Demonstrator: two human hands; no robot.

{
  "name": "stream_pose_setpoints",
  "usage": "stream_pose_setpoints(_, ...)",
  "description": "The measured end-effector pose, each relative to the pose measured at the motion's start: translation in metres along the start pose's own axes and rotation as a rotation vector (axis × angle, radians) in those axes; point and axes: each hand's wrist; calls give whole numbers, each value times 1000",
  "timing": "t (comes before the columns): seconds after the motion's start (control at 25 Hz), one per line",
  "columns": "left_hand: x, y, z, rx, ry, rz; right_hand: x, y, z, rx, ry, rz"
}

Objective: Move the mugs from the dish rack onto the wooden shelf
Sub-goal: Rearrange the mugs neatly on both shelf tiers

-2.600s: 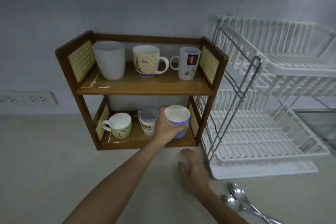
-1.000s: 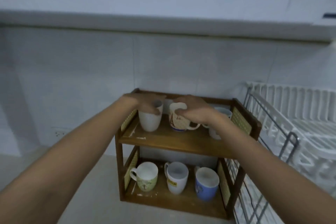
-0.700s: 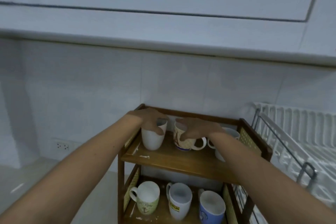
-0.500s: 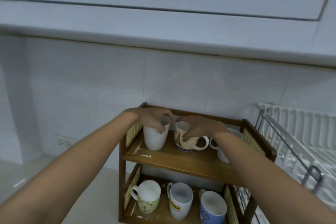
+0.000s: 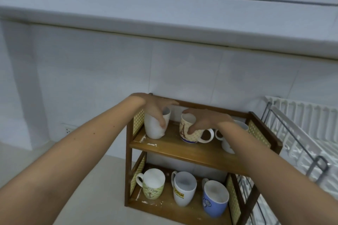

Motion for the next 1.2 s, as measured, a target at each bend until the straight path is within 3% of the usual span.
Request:
stream_pose_setpoints(0.08,4,5,10,74,147,-138,2,0,2,11,8,-1)
stream_pose_setpoints(0.16,8,6,11,188,172,-224,3,0,4,10,23,-6)
stream_pose_setpoints(0.36,0,-4,-3,-89,34,25,5,1,6,61,23,-29)
stream_pose_setpoints(0.44,0,-2,2,-100,165,-40,6,1,6,65,26,-32)
stream_pose_setpoints(0.56,6,4,10,189,180,-233,8,2,5,83,30,-39)
stream_pose_setpoints(0.84,3,-7,0,74,60,-85,7,1,8,158,10,-114)
stream_pose_setpoints(1.0,7,-6,8,87,156,-57,6,-14,4,-31,67,10)
stream_pose_setpoints(1.2,2,-12,6,48,91,10,8,-35,4,-317,182,359)
Point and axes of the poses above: each hand's wrist, its own x-axis towards the middle knuckle, its own z-axis out of the palm, y = z × x, and after that the axes turned 3 degrees about z, right-handed
